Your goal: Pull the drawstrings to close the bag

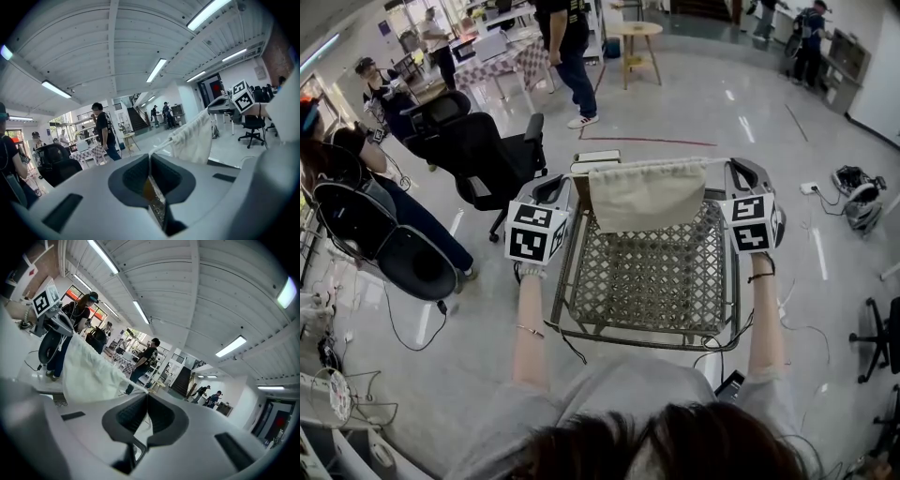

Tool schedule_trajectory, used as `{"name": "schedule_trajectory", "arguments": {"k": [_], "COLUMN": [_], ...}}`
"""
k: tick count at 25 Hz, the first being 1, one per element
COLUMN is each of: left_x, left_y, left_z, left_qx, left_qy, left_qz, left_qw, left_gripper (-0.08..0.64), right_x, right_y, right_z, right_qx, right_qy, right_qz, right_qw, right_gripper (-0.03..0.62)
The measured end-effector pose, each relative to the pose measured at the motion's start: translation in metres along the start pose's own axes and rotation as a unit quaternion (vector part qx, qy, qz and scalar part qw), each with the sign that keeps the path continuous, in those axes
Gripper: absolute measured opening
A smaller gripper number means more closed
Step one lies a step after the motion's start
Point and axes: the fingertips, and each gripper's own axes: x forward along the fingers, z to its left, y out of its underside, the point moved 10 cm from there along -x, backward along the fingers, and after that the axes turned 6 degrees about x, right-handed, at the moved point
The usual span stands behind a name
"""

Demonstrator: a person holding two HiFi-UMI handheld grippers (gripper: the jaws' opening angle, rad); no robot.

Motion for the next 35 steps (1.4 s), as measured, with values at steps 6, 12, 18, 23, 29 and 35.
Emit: {"name": "schedule_trajectory", "arguments": {"k": [6,12,18,23,29,35], "left_x": [0.000,0.003,0.003,0.004,0.002,0.002], "left_y": [-0.002,-0.004,-0.006,-0.007,-0.010,-0.008], "left_z": [0.002,0.001,0.000,-0.002,-0.001,0.000], "left_qx": [0.002,0.008,0.023,0.027,0.024,0.024], "left_qy": [0.003,0.003,-0.007,-0.014,-0.019,-0.021], "left_qz": [-0.005,-0.004,0.003,0.004,0.004,0.005], "left_qw": [1.0000,1.0000,0.9997,0.9995,0.9995,0.9995], "left_gripper": [0.032,0.032,0.033,0.033,0.032,0.032], "right_x": [-0.003,-0.003,-0.006,-0.006,-0.006,-0.006], "right_y": [0.002,0.005,0.004,0.006,0.008,0.014], "right_z": [-0.010,-0.015,-0.020,-0.025,-0.033,-0.039], "right_qx": [0.018,0.024,0.030,0.038,0.057,0.072], "right_qy": [0.004,0.011,0.021,0.032,0.040,0.046], "right_qz": [-0.001,0.001,0.004,0.006,0.005,0.005], "right_qw": [1.000,1.000,0.999,0.999,0.998,0.996], "right_gripper": [0.026,0.026,0.026,0.026,0.026,0.026]}}
